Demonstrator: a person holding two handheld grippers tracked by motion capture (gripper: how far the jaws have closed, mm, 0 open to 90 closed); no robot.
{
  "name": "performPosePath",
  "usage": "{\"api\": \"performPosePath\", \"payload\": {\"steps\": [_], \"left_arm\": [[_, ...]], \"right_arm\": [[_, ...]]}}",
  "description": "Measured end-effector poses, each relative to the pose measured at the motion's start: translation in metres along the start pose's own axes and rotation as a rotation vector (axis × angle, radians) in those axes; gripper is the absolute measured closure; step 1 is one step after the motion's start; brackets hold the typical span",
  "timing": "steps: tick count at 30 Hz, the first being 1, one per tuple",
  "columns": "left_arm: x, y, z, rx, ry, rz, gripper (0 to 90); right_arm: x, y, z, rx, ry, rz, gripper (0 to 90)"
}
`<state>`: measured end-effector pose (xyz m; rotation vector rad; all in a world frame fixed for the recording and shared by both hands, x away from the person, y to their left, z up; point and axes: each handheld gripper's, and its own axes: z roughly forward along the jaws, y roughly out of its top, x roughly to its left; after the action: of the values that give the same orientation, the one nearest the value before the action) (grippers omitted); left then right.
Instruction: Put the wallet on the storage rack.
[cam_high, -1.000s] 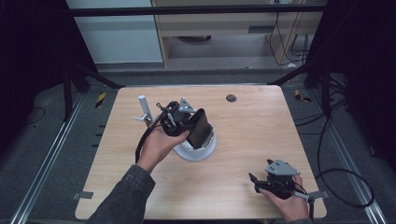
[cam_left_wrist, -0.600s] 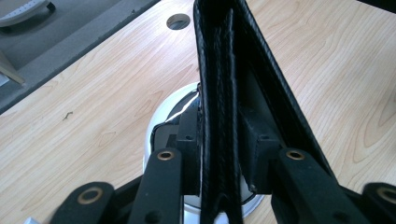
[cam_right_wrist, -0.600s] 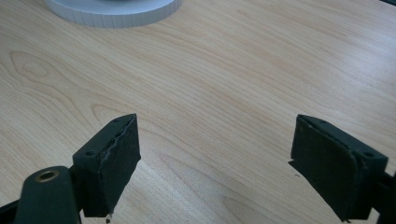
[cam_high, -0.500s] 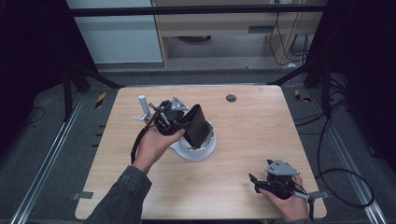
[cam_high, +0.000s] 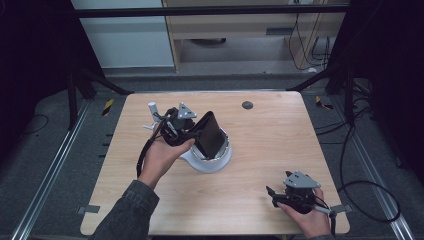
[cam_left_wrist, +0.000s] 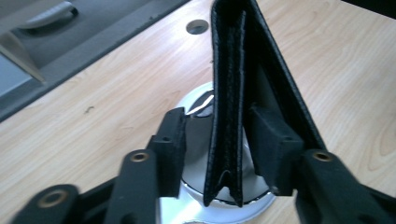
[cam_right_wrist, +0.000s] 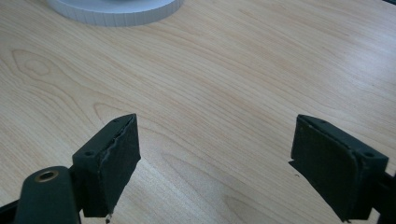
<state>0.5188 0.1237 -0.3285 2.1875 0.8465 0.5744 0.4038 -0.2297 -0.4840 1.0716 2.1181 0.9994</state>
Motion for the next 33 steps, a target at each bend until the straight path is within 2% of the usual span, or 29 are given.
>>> {"api": "performPosePath", "payload": {"steps": [7, 9, 11, 18, 19, 21, 24, 25, 28, 31, 33], "left_arm": [[0.002, 0.0, -0.024, -0.103, 0.046, -0.011, 46.8], [0.001, 0.0, -0.029, -0.12, 0.044, -0.006, 46.3], [-0.001, 0.001, -0.036, -0.146, 0.023, -0.001, 43.7], [-0.009, 0.0, -0.057, -0.21, 0.02, 0.019, 33.5], [-0.01, -0.002, -0.061, -0.214, 0.011, 0.01, 31.9], [-0.014, -0.006, -0.069, -0.229, -0.015, 0.009, 24.1], [-0.02, -0.014, -0.079, -0.243, -0.029, 0.012, 20.5], [-0.023, -0.023, -0.085, -0.252, -0.035, 0.013, 17.0], [-0.025, -0.031, -0.091, -0.26, -0.029, 0.015, 13.9], [-0.026, -0.045, -0.098, -0.269, -0.043, -0.008, 11.7], [-0.027, -0.057, -0.101, -0.268, -0.052, -0.007, 10.3]], "right_arm": [[0.0, 0.0, 0.0, 0.002, 0.002, 0.0, 15.5], [0.001, 0.0, 0.0, 0.004, 0.002, 0.001, 15.4], [0.001, 0.0, 0.0, 0.007, 0.001, -0.002, 15.4], [0.002, 0.0, 0.001, 0.008, 0.004, -0.003, 15.0], [0.002, 0.0, 0.001, 0.01, 0.004, -0.006, 14.8], [0.003, -0.001, 0.002, 0.02, 0.007, -0.003, 13.9], [0.003, -0.002, 0.002, 0.021, 0.007, -0.004, 13.5], [0.003, -0.002, 0.003, 0.025, 0.01, -0.001, 12.8], [0.003, -0.002, 0.004, 0.036, 0.013, -0.003, 11.8], [0.005, -0.003, 0.007, 0.051, 0.022, 0.001, 9.8], [0.005, -0.004, 0.009, 0.059, 0.028, -0.002, 8.5]]}}
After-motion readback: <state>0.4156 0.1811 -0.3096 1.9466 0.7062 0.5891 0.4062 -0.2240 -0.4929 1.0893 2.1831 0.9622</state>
